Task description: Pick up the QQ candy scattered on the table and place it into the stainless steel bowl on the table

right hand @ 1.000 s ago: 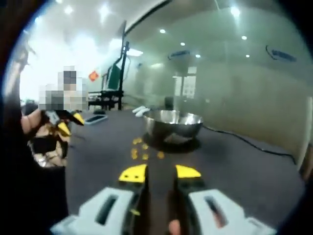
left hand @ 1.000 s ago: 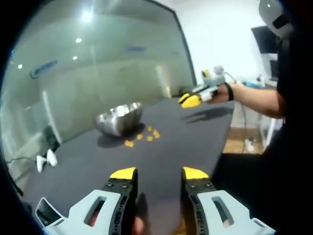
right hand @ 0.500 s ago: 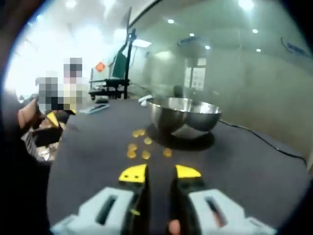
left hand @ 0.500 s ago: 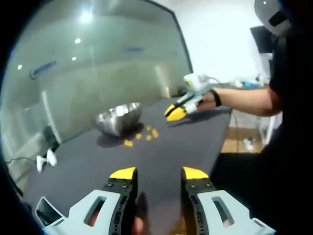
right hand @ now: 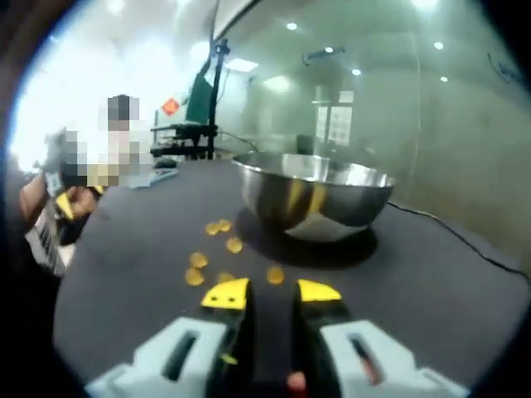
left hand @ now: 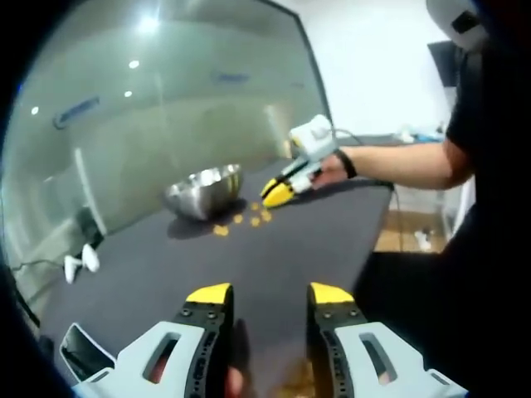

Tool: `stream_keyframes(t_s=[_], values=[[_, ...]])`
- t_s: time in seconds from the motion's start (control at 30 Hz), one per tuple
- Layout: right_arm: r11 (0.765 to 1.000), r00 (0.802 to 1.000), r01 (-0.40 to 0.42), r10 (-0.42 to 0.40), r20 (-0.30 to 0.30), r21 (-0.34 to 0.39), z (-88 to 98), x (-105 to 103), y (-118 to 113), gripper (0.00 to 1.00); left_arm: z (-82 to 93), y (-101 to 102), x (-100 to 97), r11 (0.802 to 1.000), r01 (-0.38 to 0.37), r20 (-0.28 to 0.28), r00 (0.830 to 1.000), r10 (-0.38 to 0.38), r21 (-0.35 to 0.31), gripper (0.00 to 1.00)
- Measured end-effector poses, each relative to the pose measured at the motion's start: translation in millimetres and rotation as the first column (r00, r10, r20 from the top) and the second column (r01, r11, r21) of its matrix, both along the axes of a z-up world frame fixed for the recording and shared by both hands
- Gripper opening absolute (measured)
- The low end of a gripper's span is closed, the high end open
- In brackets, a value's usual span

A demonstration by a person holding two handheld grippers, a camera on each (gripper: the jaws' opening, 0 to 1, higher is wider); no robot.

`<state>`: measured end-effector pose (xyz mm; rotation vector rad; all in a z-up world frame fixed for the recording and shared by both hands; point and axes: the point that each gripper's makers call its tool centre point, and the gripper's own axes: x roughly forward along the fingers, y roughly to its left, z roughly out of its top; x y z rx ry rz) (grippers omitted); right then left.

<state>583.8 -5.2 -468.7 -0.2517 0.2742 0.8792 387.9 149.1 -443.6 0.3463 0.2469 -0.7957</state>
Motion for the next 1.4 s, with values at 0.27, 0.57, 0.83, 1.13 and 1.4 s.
stream_keyframes(t_s=[0.27, 0.57, 0.83, 1.13, 1.4], values=[[1.0, 1.0, -0.017, 0.017, -0.007, -0.014, -7.8, 10.2, 16.9, 0.21, -1.1, 1.2, -0.9, 1.0, -0.001, -0.003, 1.0, 0.001, 0.001, 0.37], [1.0, 0.999, -0.022, 0.022, -0.026, 0.018, -8.5, 13.4, 19.0, 0.2, -2.4, 6.9, -0.6, 1.0, -0.013, -0.006, 1.0, 0.013, 0.003, 0.37], [0.999, 0.999, -0.033, 0.033, -0.022, 0.017, -9.0, 12.7, 19.7, 0.1, -4.7, 4.0, -0.1, 1.0, -0.008, -0.009, 1.0, 0.008, 0.007, 0.37], [0.999, 0.999, -0.019, 0.021, -0.047, 0.045, -8.4, 13.9, 17.2, 0.09, -3.8, 3.9, 0.5, 1.0, -0.009, -0.009, 1.0, 0.009, 0.006, 0.37], [0.997, 0.998, -0.008, 0.013, -0.057, 0.075, 0.3, 7.4, 13.4, 0.09, -2.2, 2.6, -0.2, 1.0, -0.005, -0.007, 1.0, 0.005, 0.005, 0.37]])
